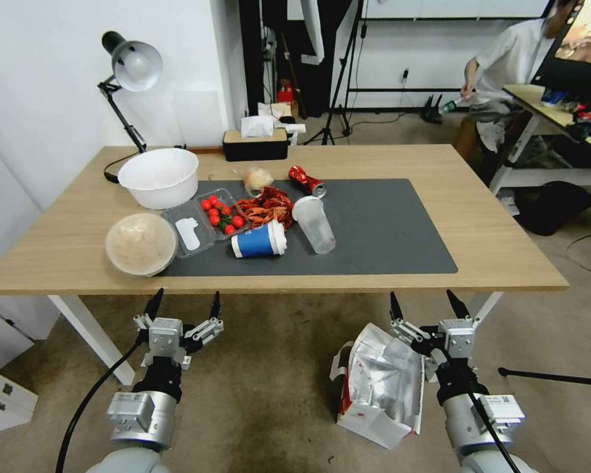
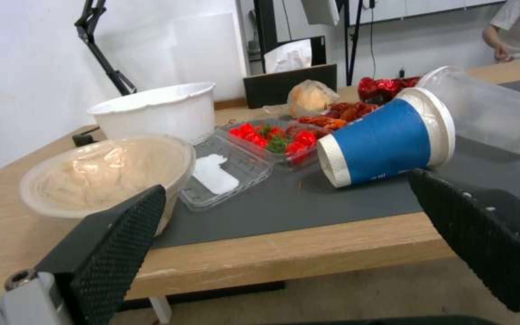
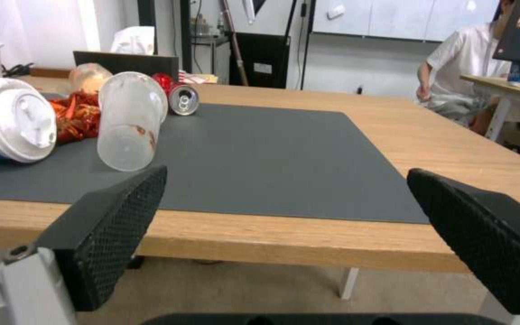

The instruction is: Pick up the food delivery bag from the floor and place it on the table.

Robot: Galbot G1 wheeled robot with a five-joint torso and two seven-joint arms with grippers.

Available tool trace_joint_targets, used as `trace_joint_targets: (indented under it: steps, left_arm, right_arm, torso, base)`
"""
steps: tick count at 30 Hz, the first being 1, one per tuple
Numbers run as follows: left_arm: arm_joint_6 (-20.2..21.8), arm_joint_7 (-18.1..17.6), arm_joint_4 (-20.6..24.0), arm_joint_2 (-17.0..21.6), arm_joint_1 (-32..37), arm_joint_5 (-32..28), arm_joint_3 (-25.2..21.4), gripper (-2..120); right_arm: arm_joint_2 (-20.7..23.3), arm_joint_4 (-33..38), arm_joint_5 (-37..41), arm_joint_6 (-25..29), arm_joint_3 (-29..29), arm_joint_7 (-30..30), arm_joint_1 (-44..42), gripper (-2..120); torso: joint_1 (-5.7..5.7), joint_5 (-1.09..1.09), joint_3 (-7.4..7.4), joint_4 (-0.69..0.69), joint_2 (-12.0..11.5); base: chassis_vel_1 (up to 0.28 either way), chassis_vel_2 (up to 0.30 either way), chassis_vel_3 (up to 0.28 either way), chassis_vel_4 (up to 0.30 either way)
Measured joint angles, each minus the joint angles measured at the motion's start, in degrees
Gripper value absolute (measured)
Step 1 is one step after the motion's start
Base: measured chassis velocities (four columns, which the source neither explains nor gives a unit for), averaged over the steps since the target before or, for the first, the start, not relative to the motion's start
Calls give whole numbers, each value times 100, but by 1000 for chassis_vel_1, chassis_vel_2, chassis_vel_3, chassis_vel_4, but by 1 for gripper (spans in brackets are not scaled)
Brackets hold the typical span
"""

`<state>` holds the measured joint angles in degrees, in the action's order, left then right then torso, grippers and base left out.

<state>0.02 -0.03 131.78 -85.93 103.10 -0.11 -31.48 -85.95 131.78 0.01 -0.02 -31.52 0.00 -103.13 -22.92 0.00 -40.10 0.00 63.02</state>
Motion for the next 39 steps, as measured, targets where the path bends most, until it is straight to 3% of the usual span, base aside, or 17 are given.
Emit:
trace_joint_targets:
  steps: [2, 5, 7, 10, 11, 17, 23, 39]
  left_arm:
    - [1, -1, 0, 1, -2, -5, 2, 100]
    - [265, -147, -26, 88, -192, -485, 240, 100]
    - [524, -287, -56, 167, -369, -933, 468, 100]
    - [675, -361, -75, 214, -488, -1195, 611, 100]
    - [701, -407, -88, 225, -520, -1281, 634, 100]
    - [975, -680, -206, 308, -808, -1964, 1005, 100]
    - [552, -654, -302, 313, -750, -2321, 1047, 100]
    - [458, -763, -225, 288, -657, -2329, 970, 100]
  right_arm:
    - [-1, 0, 4, -4, -1, -4, 0, 100]
    - [-50, 83, 156, -210, -85, -182, -14, 100]
    - [-192, 352, 526, -737, -305, -624, -59, 100]
    - [-260, 487, 748, -993, -446, -906, -64, 100]
    - [-252, 488, 816, -1002, -532, -981, -24, 100]
    - [-225, 486, 856, -976, -590, -1024, 32, 100]
    - [-191, 460, 813, -920, -598, -1024, 63, 100]
    - [-148, 426, 765, -845, -582, -1008, 57, 100]
  torso:
    - [0, 0, 0, 0, 0]
    - [0, 1, 0, 1, 0]
    - [0, -1, 0, -1, 0]
    - [0, -4, 0, -7, 0]
    - [0, 1, 0, 2, 0]
    - [0, 0, 0, -2, 0]
    - [0, 0, 0, 0, 0]
    - [38, 0, 46, -1, -86]
  base:
    - [0, 0, 0, 0]
    - [0, 0, 0, 0]
    - [0, 0, 0, 0]
    - [0, 0, 0, 0]
    - [0, 0, 0, 0]
    - [0, 0, 0, 0]
    - [0, 0, 0, 0]
    - [0, 0, 0, 0]
